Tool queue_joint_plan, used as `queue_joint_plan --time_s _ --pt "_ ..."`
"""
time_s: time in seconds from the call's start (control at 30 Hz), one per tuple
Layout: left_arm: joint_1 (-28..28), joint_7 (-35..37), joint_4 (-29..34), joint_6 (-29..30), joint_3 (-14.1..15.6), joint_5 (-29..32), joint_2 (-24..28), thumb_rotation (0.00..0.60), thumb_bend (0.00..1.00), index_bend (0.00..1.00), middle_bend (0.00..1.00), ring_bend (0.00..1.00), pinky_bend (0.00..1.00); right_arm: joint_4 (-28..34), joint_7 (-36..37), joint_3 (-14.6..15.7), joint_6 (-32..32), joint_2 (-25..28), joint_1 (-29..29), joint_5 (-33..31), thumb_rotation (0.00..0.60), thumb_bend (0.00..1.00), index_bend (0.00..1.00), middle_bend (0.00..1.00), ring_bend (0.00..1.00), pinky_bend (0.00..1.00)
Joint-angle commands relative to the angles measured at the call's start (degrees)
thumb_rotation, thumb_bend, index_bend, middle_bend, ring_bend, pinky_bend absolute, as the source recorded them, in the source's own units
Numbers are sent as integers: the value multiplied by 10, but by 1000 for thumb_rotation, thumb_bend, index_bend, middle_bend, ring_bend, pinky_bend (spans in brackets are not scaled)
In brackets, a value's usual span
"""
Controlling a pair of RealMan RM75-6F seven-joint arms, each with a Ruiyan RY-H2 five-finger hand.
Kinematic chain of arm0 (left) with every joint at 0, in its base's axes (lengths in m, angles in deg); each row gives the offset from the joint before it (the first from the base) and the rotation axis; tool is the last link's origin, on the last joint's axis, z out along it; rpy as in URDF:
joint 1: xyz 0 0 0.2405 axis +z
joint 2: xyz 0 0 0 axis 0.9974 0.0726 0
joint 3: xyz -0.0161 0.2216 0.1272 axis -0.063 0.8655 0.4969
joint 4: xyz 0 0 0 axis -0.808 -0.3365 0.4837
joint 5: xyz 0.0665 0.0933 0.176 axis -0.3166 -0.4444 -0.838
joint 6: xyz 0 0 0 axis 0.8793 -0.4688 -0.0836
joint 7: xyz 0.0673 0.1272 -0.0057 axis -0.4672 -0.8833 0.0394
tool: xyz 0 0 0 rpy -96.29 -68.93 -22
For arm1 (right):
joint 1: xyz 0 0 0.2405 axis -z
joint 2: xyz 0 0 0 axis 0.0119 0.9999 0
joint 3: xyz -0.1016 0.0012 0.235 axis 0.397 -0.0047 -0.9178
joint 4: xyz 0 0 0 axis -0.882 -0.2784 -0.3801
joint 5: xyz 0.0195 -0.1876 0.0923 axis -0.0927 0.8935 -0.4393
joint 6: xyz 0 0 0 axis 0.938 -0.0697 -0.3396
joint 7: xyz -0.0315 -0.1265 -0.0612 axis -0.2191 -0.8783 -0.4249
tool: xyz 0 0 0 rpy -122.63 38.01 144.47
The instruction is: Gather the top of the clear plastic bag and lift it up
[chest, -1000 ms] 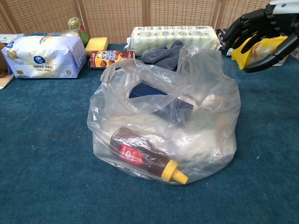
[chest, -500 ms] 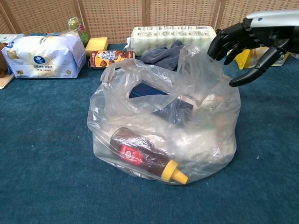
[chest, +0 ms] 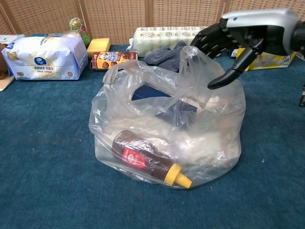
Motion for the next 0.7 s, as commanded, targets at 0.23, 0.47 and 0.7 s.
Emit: queue_joint_plan --time_s 0.23,0.47,0.7 --pt "0 11 -11 -1 1 2 -4 313 221 425 445 406 374 16 12 -21 -21 -10 -19 -47 600 142 365 317 238 182" --pt "1 18 -18 -1 2 3 -7 312 221 425 445 405 374 8 -29 -20 -18 -10 -26 -61 600 139 367 316 238 182" --pt "1 21 -21 0 2 3 -6 309 221 425 445 405 374 2 -125 -2 9 -9 -20 -78 600 139 387 317 238 182"
